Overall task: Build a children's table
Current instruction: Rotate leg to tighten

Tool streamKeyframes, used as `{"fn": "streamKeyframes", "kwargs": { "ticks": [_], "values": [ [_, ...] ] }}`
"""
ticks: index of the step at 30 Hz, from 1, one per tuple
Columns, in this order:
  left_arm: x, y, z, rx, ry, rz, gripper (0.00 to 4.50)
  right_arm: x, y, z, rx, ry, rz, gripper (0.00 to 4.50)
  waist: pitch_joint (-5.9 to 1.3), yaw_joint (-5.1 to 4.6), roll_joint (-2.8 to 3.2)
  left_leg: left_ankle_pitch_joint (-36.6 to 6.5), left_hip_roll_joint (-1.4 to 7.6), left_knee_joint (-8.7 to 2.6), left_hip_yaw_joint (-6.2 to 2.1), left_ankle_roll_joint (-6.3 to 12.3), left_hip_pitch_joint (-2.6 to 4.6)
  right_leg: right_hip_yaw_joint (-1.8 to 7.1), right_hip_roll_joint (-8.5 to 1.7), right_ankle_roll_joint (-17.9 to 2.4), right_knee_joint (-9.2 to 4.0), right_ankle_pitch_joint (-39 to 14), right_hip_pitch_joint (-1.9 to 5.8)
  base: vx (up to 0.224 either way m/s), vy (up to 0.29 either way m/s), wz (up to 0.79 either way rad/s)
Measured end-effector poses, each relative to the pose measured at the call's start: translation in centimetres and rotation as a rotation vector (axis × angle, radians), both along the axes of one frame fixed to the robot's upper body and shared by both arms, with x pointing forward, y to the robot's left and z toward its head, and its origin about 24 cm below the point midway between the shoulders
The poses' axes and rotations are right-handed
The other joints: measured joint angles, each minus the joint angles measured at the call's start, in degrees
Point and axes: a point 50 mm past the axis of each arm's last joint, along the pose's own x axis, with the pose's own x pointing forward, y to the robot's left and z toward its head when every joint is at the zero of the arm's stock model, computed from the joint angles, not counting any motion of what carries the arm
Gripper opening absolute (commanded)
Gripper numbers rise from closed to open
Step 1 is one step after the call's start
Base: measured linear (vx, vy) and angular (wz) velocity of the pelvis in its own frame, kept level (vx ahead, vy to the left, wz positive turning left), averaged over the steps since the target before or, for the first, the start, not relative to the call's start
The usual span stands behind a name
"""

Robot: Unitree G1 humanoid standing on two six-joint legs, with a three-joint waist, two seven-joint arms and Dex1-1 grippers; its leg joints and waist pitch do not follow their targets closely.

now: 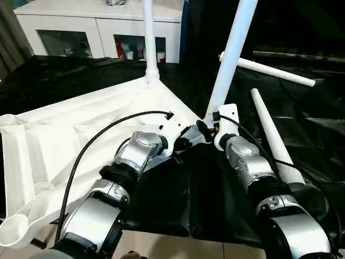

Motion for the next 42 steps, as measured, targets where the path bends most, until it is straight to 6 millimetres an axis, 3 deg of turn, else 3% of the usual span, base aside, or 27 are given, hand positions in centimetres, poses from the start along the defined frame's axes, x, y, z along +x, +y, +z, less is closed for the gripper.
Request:
{"fn": "streamKeyframes", "kwargs": {
  "ticks": [5,16,28,42],
  "values": [
    [0.1,0.5,0.1,0.036,-0.047,-0.038,0.00,-0.1,-0.9,-0.1,-0.009,-0.013,0.058,3.96,0.07,0.02,-0.10,0.00,0.02,-0.01,0.00,0.00,-0.06,-0.01,0.00,0.03,0.00,0.03,-0.06,0.000,0.000,0.00],
    [-1.9,5.2,0.7,0.047,-0.062,-0.370,0.00,-4.2,-5.3,2.0,-0.093,-0.046,0.603,4.11,0.11,0.51,-0.16,0.13,0.07,-0.20,0.15,0.35,-0.67,-0.04,0.03,0.12,-0.14,-0.02,-0.68,0.000,0.000,0.00],
    [-3.0,5.7,0.8,0.053,-0.032,-0.478,0.00,-5.3,-4.5,2.5,-0.090,0.001,0.766,4.11,0.15,1.35,-0.23,0.05,0.13,-0.17,0.29,0.17,-0.67,0.00,0.02,0.08,-0.07,0.01,-0.74,0.000,0.000,0.00],
    [-3.0,5.7,0.9,0.054,-0.026,-0.480,0.00,-5.1,-4.3,2.1,-0.117,0.034,0.780,2.84,0.24,1.40,-0.37,0.06,0.13,-0.15,0.31,0.18,-0.66,0.01,0.02,0.08,-0.01,0.01,-0.75,0.000,0.000,0.00]
  ]
}}
